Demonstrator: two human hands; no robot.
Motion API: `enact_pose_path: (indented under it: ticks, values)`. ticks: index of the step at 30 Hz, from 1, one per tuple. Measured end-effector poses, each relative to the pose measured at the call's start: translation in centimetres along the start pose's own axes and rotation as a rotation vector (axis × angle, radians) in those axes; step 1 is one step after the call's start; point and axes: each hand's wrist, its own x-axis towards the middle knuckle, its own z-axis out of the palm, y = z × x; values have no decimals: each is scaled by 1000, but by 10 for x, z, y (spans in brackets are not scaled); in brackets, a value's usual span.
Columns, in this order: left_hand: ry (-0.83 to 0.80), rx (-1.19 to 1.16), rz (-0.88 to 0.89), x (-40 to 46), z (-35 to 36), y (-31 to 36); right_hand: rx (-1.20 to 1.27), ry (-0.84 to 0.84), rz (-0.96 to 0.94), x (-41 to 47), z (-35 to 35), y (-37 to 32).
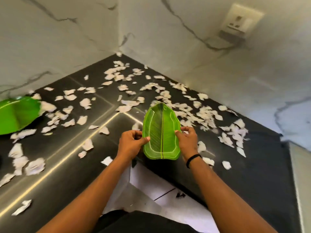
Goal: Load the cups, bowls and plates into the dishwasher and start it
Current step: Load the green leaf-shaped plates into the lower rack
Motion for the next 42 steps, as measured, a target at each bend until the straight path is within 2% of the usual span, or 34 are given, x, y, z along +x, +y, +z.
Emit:
enact_pose_path:
  ticks: [8,13,19,25,31,36,39,42]
  values:
    - [-416,226,36,-74,167,-10,226,190,130,-48,-192,57]
    - [-591,280,-36,-132,258,-12,226,354,137,-90,-295,97]
    - [-821,293,-94,-203,353,-30,241,424,149,-154,-405,146]
    - [-1075,458,-108,-265,440,-50,279,511,278,-240,-500,203]
    - [-1381,571,-106,-333,524,-79,319,685,410,-317,-562,233]
    - [-1660,662,-97,-409,557,-124,318,831,527,-398,-578,268]
    - [-1751,740,-117,-441,572,-154,356,922,623,-443,-576,291]
    - [-1763,838,-162,-466,579,-190,282,951,733,-473,-569,317]
